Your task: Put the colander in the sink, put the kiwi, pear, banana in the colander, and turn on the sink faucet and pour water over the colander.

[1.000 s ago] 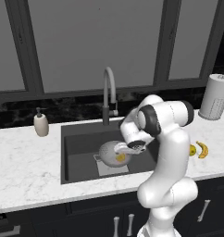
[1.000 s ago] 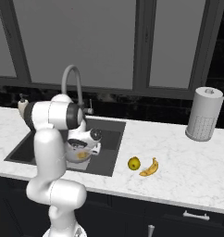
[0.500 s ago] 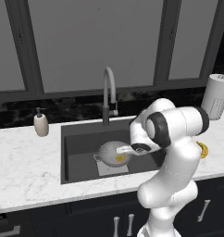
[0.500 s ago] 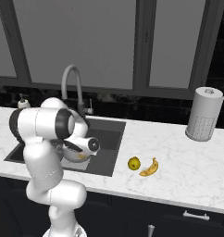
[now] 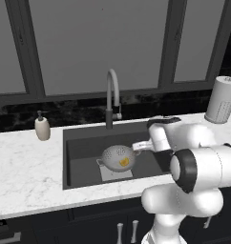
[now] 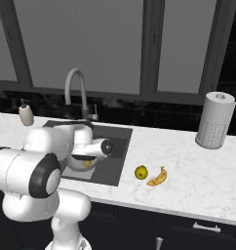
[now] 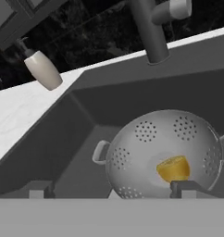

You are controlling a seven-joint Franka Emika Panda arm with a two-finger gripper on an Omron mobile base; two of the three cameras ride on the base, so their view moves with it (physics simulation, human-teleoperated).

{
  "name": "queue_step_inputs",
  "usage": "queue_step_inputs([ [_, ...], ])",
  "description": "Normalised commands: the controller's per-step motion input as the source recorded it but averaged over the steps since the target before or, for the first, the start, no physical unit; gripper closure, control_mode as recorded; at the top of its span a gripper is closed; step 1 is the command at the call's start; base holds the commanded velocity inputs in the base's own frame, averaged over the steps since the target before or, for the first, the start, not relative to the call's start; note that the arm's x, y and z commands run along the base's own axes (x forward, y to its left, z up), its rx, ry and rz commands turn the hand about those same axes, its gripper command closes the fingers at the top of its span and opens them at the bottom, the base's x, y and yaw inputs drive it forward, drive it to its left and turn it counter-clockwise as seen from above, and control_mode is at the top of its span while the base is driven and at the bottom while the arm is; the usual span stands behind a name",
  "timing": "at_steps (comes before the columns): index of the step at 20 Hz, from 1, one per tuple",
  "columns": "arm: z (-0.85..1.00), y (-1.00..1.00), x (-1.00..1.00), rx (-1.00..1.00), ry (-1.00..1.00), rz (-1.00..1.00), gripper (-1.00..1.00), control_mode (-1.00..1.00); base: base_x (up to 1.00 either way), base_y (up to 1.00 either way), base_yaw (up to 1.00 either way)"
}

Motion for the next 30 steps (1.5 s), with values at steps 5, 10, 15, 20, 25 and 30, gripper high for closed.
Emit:
queue_step_inputs([
  [5,1.0,-0.52,-0.26,0.04,0.0,0.07,-1.0,-1.0,0.0,0.0,0.0],
  [10,0.93,-0.39,-0.79,-0.1,-0.07,0.01,-1.0,-1.0,0.0,0.0,0.0],
  [15,0.89,-0.28,-0.67,-0.3,-0.01,0.0,-1.0,-1.0,0.0,0.0,0.0],
  [20,0.64,-0.3,-0.68,-0.42,0.05,-0.04,-1.0,-1.0,0.0,0.0,0.0],
  [25,0.26,-0.42,-0.59,-0.41,0.24,-0.03,-1.0,-1.0,0.0,0.0,0.0],
  [30,0.05,-0.44,-0.19,-0.19,0.42,-0.19,-1.0,-1.0,0.0,0.0,0.0],
])
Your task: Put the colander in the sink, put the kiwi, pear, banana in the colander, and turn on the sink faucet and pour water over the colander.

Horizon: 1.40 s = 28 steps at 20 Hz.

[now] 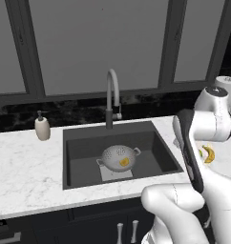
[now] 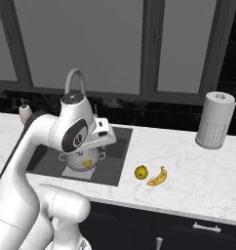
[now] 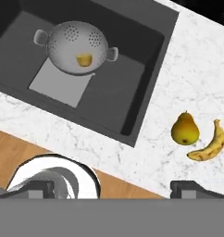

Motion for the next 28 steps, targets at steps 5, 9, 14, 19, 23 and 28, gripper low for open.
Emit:
queue_step_inputs([
  [5,-0.01,-0.39,0.0,0.0,0.19,-0.5,-1.0,-1.0,0.0,0.0,0.0],
  [9,-0.13,-0.29,0.0,0.07,-0.1,-0.57,-1.0,-1.0,0.0,0.0,0.0],
  [14,-0.49,-0.38,0.0,0.15,-0.2,-0.37,-1.0,-1.0,0.0,0.0,0.0],
  [19,-0.37,-0.31,0.01,0.04,-0.02,-0.05,-1.0,-1.0,0.0,0.0,0.0],
  [23,-0.18,-0.09,0.24,0.0,0.02,0.03,-1.0,-1.0,0.0,0.0,0.0],
  [28,-0.19,-0.27,0.27,0.0,0.02,0.03,-1.0,-1.0,0.0,0.0,0.0],
])
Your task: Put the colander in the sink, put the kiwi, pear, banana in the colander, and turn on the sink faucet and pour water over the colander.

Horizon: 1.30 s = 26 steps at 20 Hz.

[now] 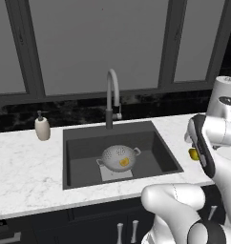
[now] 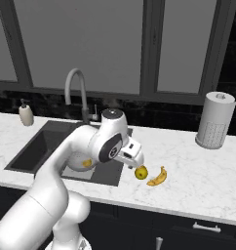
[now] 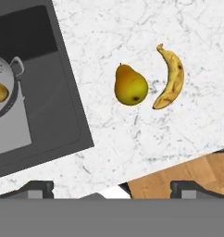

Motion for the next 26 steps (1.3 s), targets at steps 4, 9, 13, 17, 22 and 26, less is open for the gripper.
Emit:
queue_step_inputs([
  [4,-0.25,-0.42,0.26,0.0,0.05,0.01,-1.0,-1.0,0.0,0.0,0.0],
  [9,-0.22,-0.24,0.38,0.0,0.11,0.0,-1.0,-1.0,0.0,0.0,0.0],
  [13,-0.32,-0.19,0.45,0.0,0.12,0.01,-1.0,-1.0,0.0,0.0,0.0],
  [17,-0.32,-0.19,0.45,0.0,0.11,0.02,-1.0,-1.0,0.0,0.0,0.0],
  [22,-0.3,-0.09,0.42,0.0,0.08,0.06,-1.0,-1.0,0.0,0.0,0.0],
  [26,-0.35,-0.18,0.34,0.01,0.04,0.07,-1.0,-1.0,0.0,0.0,0.0],
])
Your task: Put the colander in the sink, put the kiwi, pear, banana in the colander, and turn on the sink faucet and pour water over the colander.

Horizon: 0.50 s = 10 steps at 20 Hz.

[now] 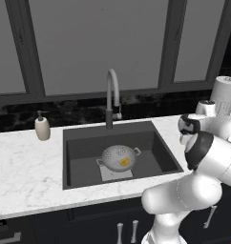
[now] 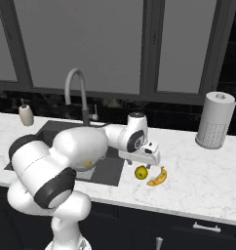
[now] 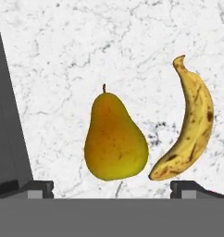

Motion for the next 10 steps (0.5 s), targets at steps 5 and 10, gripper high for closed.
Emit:
queue_step_inputs([
  [5,-0.41,-0.28,0.27,0.02,0.02,0.07,-1.0,-1.0,0.0,0.0,0.0],
  [10,-0.27,-0.06,0.02,0.01,0.01,0.03,-1.0,-1.0,0.0,0.0,0.0],
])
